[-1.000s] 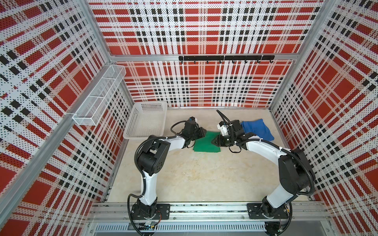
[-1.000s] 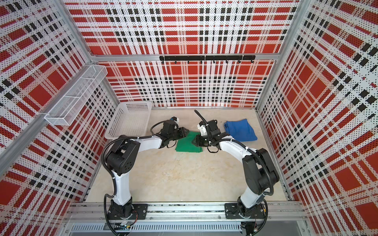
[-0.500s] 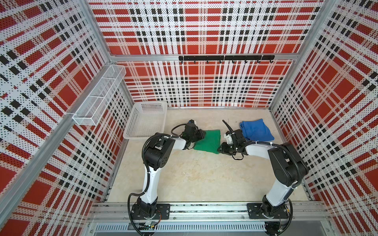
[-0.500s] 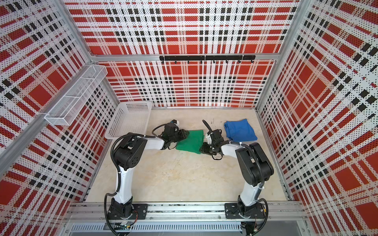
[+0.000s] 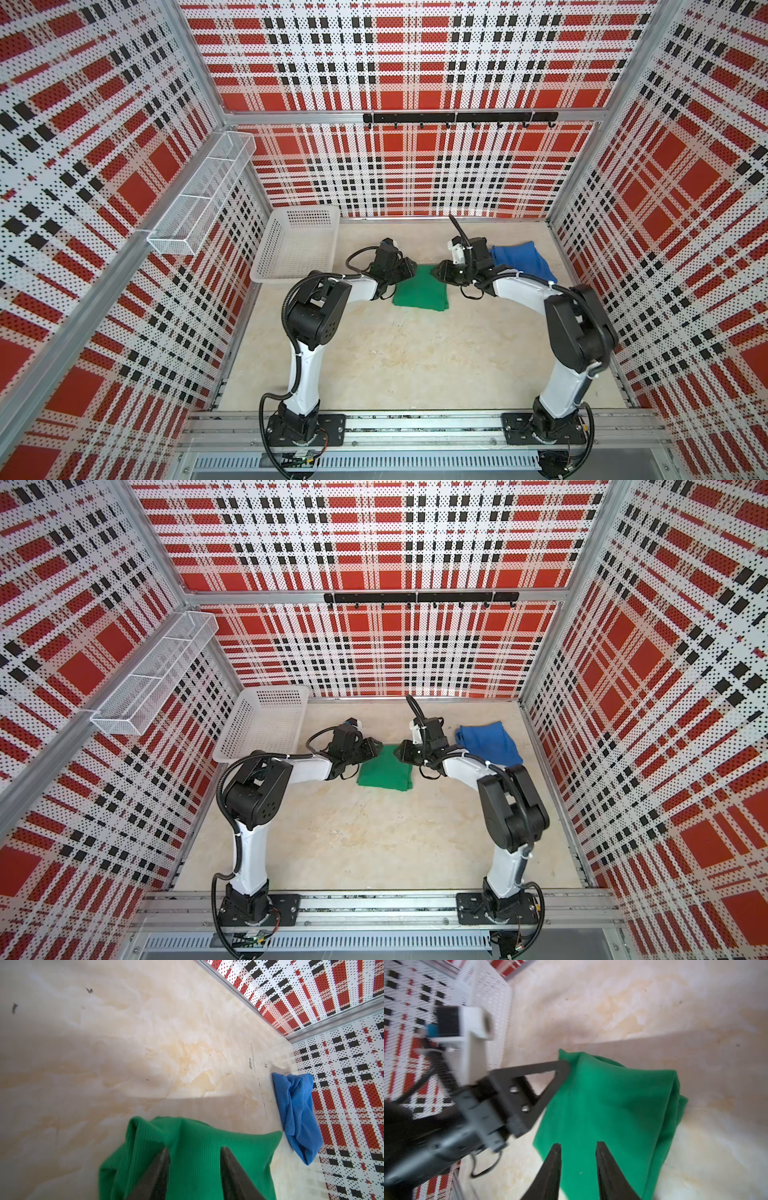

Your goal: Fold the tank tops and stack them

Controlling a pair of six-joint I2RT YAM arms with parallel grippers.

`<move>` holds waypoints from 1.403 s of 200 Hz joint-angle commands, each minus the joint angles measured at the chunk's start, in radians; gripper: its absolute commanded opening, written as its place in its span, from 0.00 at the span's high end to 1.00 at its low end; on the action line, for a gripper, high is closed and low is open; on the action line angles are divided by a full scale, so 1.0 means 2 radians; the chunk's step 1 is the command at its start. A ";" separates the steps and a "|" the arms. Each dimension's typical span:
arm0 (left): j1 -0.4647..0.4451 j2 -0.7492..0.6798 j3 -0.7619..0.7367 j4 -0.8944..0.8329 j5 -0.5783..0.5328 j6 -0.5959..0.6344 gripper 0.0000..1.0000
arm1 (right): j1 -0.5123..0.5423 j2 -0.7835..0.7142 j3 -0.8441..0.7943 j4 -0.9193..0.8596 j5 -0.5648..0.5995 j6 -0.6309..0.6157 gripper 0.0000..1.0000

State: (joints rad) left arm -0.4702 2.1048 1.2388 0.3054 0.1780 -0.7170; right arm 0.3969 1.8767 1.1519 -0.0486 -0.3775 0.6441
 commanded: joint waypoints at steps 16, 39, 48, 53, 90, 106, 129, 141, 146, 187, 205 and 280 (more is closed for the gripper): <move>0.009 -0.001 0.013 -0.031 -0.044 0.029 0.55 | -0.019 0.036 -0.018 0.022 0.016 0.004 0.68; 0.012 -0.044 -0.004 -0.031 -0.055 0.040 0.53 | -0.022 0.000 -0.011 -0.005 0.028 -0.016 0.66; 0.013 -0.066 -0.010 -0.034 -0.058 0.045 0.50 | -0.024 -0.019 -0.002 -0.030 0.038 -0.030 0.65; 0.015 -0.076 -0.013 -0.039 -0.059 0.048 0.46 | -0.025 -0.031 0.001 -0.042 0.042 -0.036 0.64; 0.033 -0.123 -0.043 -0.082 -0.015 0.084 0.23 | -0.053 -0.122 -0.053 -0.020 0.009 -0.058 0.07; 0.043 -0.113 -0.055 -0.100 0.013 0.102 0.20 | -0.077 -0.131 -0.091 0.037 -0.075 -0.013 0.00; 0.047 -0.093 -0.059 -0.127 0.038 0.123 0.20 | -0.088 -0.102 -0.098 0.057 -0.151 0.005 0.00; 0.046 -0.085 -0.065 -0.127 0.052 0.123 0.20 | -0.081 -0.100 -0.098 0.039 -0.123 0.000 0.00; 0.044 -0.082 -0.067 -0.127 0.053 0.123 0.20 | -0.078 -0.099 -0.099 0.034 -0.112 0.001 0.00; 0.031 -0.067 -0.091 -0.113 0.060 0.108 0.24 | -0.049 -0.070 -0.090 0.000 -0.056 0.004 0.14; 0.017 -0.065 -0.091 -0.124 0.038 0.109 0.27 | -0.037 -0.050 -0.087 -0.002 -0.038 0.013 0.25; 0.012 -0.057 -0.142 -0.056 0.020 0.062 0.73 | -0.031 0.000 -0.090 0.026 -0.021 0.040 0.39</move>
State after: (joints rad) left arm -0.4442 1.9514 0.9955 0.2024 0.2497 -0.5617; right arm 0.3309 1.8420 0.9630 -0.0154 -0.4541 0.7040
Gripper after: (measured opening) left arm 0.337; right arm 0.612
